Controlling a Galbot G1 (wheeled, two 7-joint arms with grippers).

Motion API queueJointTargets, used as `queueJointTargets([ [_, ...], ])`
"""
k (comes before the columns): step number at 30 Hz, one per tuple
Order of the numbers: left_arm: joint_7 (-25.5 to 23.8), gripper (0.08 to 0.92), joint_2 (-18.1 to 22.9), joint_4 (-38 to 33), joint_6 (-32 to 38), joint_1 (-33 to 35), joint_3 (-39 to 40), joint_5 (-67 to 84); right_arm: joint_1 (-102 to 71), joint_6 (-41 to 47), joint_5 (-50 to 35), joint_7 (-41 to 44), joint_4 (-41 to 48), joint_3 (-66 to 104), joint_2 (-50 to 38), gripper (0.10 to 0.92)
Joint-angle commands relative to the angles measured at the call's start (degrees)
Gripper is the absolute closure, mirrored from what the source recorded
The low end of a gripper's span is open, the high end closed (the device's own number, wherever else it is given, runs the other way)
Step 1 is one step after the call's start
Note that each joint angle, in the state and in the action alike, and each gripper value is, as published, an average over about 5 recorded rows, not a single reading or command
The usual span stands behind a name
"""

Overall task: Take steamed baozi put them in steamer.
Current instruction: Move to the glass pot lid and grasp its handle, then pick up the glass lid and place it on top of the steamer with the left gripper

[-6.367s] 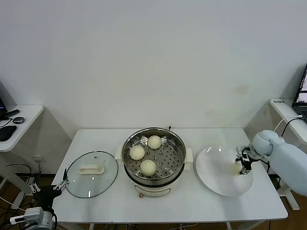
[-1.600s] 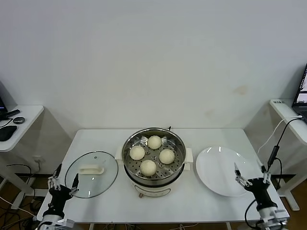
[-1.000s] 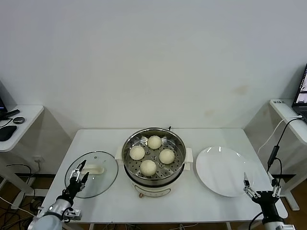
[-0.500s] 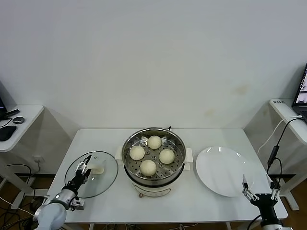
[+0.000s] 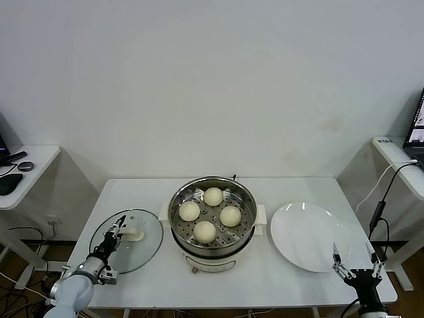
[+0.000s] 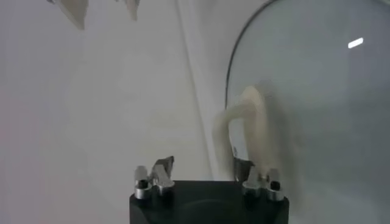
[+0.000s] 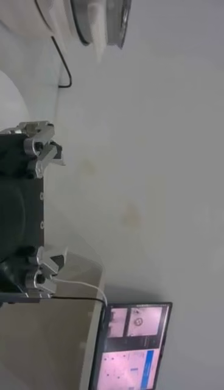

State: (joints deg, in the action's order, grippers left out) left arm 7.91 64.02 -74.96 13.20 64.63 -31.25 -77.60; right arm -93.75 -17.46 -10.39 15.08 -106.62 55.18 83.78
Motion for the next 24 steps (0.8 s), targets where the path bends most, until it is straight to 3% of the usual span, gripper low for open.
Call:
queueJointTargets([
  [1,1.41,0.528,0.05,1.53,0.04,-0.52,-0.17,0.96,-0.31,-0.12,0.48,0.0,-0.48,0.12,-0.13,0.203],
  [7,4.79,0.718,0.09,-3.53,-0.62,2.41,-1.73,3.36,-0.65,-0.6,0.77,0.24,-0.78,-0.3,-0.45,0.203],
  [12,3.1,0.827,-1.98,-15.75,-6.03,8.56,-3.63,9.49,-0.8,-0.91,1.14,0.51,-0.98,-1.01,-0.78,0.203],
  [19,-4.51,0.833,-9.05,-37.31,-22.35,22.01,-7.38,22.99,-0.8,-1.33,1.64,0.76,-0.68,-2.44,-1.75,0.203],
  [24,-10.51,0.833,-12.94,-49.36,-32.09,24.21,-8.28,28.81,-0.58,-1.29,2.31,0.78,-0.4,-4.21,-1.95,0.203],
])
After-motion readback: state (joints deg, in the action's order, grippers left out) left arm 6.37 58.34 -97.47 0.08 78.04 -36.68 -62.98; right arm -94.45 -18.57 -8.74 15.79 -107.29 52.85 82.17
